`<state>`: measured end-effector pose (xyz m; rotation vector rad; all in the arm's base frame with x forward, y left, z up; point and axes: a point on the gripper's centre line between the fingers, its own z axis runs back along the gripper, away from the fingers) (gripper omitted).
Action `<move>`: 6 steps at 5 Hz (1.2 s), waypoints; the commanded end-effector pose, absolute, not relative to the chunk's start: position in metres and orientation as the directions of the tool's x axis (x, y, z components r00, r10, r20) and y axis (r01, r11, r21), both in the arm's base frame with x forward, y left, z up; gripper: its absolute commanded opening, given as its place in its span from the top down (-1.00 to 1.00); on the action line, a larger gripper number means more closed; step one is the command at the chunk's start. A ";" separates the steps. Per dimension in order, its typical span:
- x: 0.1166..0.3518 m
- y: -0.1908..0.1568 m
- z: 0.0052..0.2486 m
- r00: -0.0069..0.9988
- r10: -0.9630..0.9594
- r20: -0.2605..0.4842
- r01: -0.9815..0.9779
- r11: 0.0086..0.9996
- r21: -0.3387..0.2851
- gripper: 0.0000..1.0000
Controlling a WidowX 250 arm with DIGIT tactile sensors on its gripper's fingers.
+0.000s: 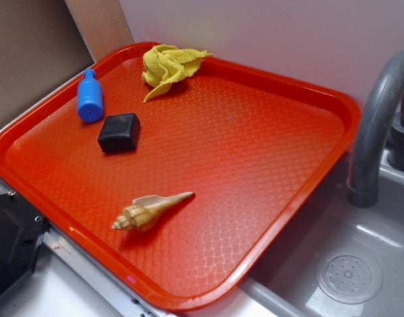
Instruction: Grab the blue bottle.
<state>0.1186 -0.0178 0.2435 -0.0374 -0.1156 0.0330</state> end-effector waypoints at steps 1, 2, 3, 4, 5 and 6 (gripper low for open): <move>0.119 -0.018 0.243 0.993 0.035 0.115 -0.031 0.999 -0.039 -1.00; 0.141 -0.007 0.212 0.958 0.277 0.079 -0.277 0.961 -0.004 -1.00; 0.157 0.012 0.191 0.862 0.507 0.023 -0.507 0.862 -0.003 -1.00; 0.170 0.038 0.167 0.719 0.694 0.043 -0.695 0.719 0.026 -1.00; 0.179 0.068 0.144 0.661 0.746 0.077 -0.749 0.661 0.029 -1.00; 0.186 0.095 0.126 0.602 0.771 0.205 -0.791 0.611 0.025 -1.00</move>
